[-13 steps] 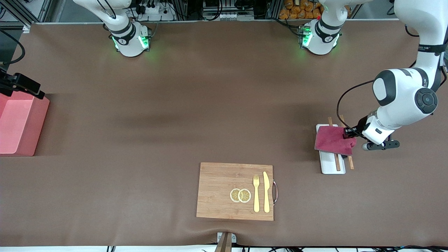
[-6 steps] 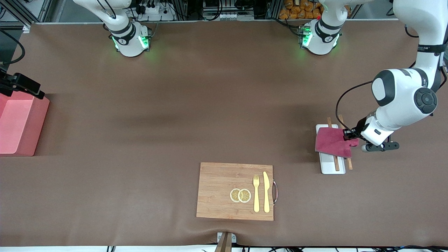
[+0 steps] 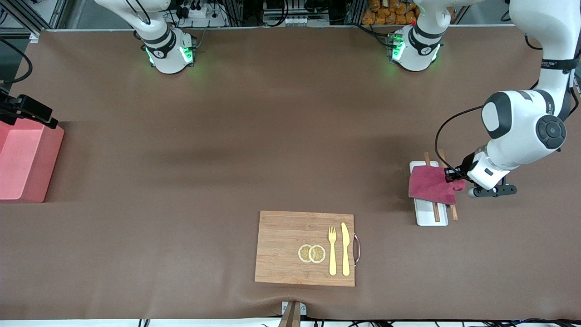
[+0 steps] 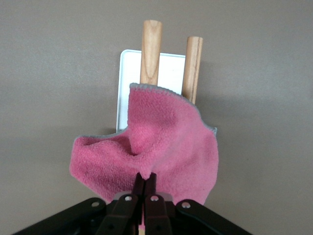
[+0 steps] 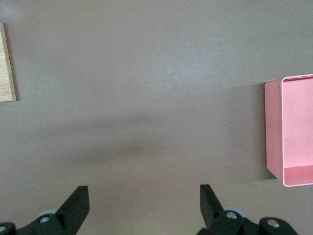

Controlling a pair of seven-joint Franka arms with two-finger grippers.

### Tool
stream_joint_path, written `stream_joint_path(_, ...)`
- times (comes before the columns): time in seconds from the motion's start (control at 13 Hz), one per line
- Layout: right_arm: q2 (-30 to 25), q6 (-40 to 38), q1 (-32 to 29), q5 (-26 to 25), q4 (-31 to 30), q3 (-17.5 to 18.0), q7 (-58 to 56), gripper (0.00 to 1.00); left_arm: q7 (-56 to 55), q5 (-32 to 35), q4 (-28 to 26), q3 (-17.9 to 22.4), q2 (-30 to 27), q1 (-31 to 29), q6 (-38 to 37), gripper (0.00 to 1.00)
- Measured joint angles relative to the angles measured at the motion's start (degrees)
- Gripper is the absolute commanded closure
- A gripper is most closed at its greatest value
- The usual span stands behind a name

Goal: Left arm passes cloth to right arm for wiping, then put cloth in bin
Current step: 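Lift the cloth with the left gripper while the right gripper reaches toward it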

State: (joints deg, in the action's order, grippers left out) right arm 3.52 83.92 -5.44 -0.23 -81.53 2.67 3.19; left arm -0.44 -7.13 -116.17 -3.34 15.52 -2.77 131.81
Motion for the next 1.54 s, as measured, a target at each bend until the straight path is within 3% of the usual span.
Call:
stream_joint_path(0.31, 0.1, 0.0, 0.0, 0.0, 0.0, 0.1, 0.0, 0.0, 0.3, 0.0, 1.9, -1.5, -0.1, 0.8, -1.2, 1.0)
stream_joint_path(0.62, 1.1, -0.1, 0.0, 0.0, -0.1, 0.1, 0.0, 0.0, -3.0, -0.4, 5.9, -5.4, -1.9, 1.1, -8.1, 1.0)
stream_joint_path(1.08, 8.4, 6.9, 3.2, 0.4, -0.3, 0.4, 0.7, 0.0, -28.8, -0.8, 12.5, -19.7, -2.6, 2.3, -12.1, 1.0)
stream_joint_path(1.31, 13.4, 10.3, 4.4, 5.7, -0.3, 0.4, 10.7, 0.0, -39.4, -4.2, 18.0, -24.0, -0.3, 5.6, -12.1, 1.0)
stream_joint_path(1.54, 16.3, 11.5, 6.5, 13.6, -0.3, 0.4, 26.1, 0.0, -46.7, -8.0, 23.1, -24.6, 4.2, 13.0, -10.9, 1.0)
